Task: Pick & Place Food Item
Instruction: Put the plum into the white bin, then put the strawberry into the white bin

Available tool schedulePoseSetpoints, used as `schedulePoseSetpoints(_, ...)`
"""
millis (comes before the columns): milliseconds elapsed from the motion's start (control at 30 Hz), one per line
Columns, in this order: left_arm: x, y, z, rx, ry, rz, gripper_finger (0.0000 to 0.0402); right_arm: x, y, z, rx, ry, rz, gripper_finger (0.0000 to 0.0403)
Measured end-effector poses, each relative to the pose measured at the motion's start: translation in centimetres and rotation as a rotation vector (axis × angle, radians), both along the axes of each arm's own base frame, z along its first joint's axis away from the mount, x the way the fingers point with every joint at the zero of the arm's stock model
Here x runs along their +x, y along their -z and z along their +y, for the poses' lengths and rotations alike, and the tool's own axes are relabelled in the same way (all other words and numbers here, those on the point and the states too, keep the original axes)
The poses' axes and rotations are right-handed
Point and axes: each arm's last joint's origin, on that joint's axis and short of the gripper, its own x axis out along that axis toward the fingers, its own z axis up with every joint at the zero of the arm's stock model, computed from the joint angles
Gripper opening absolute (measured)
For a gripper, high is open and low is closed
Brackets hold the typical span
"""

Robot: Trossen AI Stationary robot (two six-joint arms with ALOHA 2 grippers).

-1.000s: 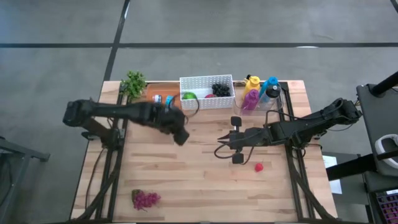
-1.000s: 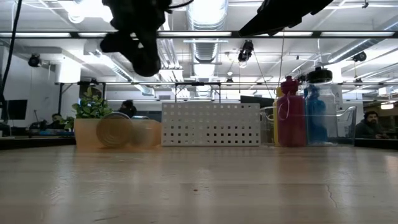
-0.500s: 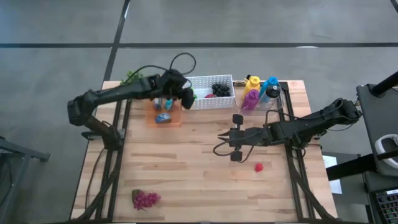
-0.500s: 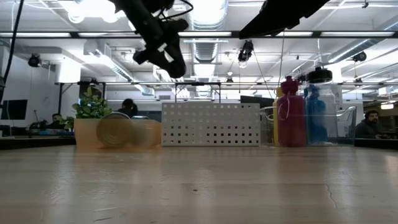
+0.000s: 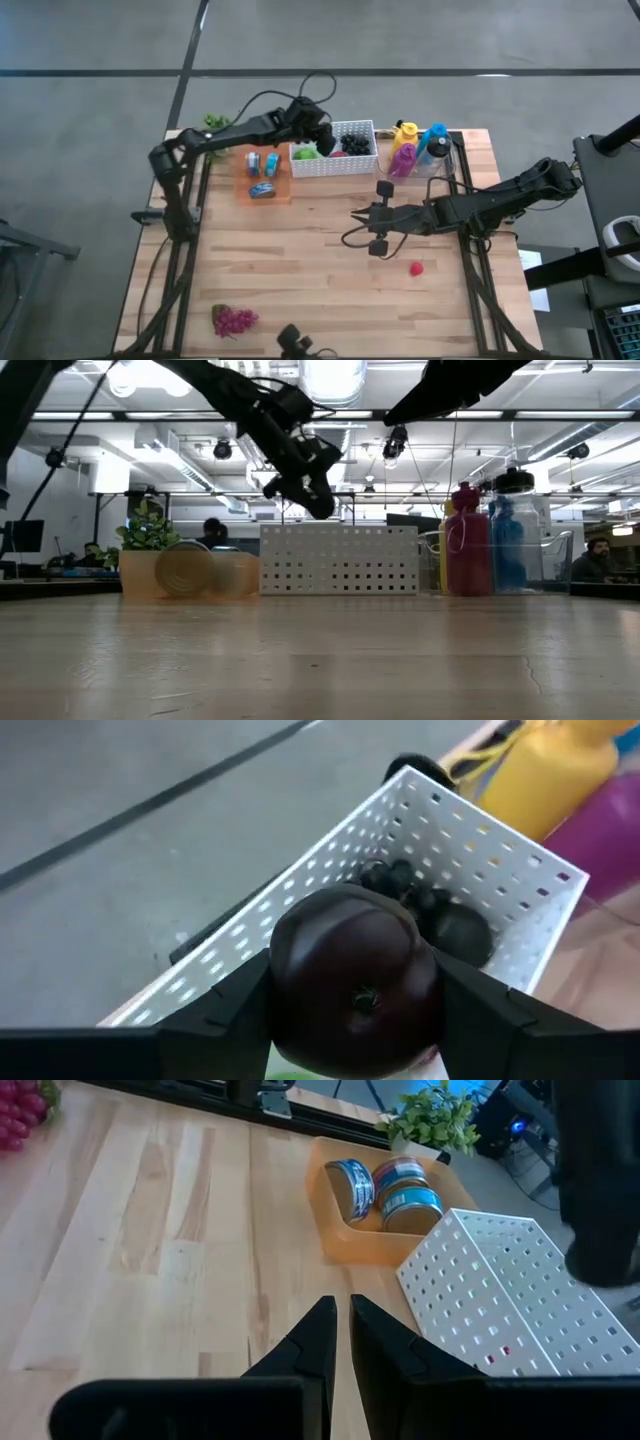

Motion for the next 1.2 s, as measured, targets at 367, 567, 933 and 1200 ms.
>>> schedulePoseSetpoints(367, 2.0, 2.1, 1.6, -0.009, 0.02, 0.059, 0.0213, 0.0, 0.0, 0.0, 0.004, 0.001, -0.005, 0.0028)
schedulePoseSetpoints(567, 1.9, 2.0, 1.8, -0.001, 0.012, 0.059, 0.0211, 0.0, 0.0, 0.0, 0.003, 0.0, -0.005, 0.0028)
schedulePoseSetpoints(933, 1.9, 2.1, 1.8, -0.002, 0.009, 0.061, 0.0278, 0.0, -0.1, 0.0, 0.002, -0.001, -0.006, 0.0028)
schedulePoseSetpoints(1200, 1.9, 2.1, 1.8, -0.002, 0.01, 0.061, 0.0315, 0.0, 0.0, 0.0, 0.002, -0.002, -0.006, 0.0028)
